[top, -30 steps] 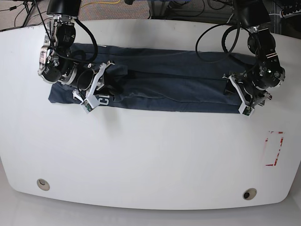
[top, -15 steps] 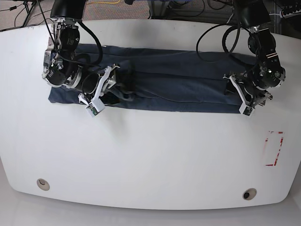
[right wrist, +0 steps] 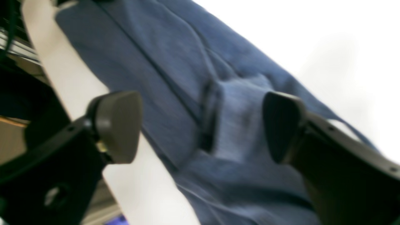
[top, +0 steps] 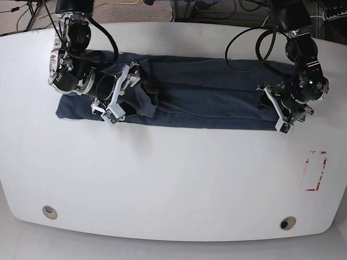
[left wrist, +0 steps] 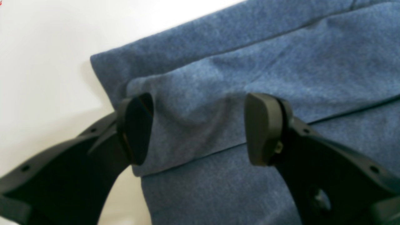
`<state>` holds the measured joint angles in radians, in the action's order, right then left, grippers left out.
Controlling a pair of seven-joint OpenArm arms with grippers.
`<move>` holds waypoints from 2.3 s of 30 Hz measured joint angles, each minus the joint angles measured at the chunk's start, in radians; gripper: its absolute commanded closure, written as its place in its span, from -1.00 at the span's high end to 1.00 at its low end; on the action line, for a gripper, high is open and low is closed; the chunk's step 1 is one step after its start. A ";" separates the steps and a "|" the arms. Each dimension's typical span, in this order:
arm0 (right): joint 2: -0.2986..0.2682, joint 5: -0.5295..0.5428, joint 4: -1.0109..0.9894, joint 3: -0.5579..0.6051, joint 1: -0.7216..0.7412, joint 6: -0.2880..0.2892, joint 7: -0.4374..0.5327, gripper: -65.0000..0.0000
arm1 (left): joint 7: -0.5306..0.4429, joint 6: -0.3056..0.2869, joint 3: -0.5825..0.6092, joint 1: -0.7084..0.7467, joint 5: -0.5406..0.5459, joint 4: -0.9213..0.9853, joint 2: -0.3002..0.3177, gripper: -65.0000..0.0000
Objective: Layout the t-shirt on the table in an organized manner, then fold the t-shirt properly
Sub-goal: 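Pinch the folded fabric with the right gripper and smooth it along the strip, then move the right gripper back to the strip's end and grasp it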
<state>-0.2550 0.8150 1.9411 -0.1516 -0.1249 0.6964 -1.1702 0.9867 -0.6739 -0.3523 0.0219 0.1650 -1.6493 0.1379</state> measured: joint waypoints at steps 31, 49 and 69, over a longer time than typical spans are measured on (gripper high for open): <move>0.185 -0.314 -0.217 0.053 0.069 -0.004 0.076 -0.60 | -0.007 0.000 0.000 -0.004 0.001 0.000 -0.001 0.32; 0.204 -0.364 -0.036 0.017 0.107 0.003 0.056 -0.60 | -0.007 0.000 0.000 -0.043 0.002 -0.001 0.002 0.32; 0.166 -0.524 -0.404 0.001 0.082 -0.003 0.330 -0.61 | -0.006 0.000 0.000 -0.050 0.003 -0.014 0.001 0.32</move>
<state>-0.0887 0.2913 1.5372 -0.1505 -0.0425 0.6933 -0.8398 0.9806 -0.6739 -0.3523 -0.0280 0.1684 -1.6630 0.1387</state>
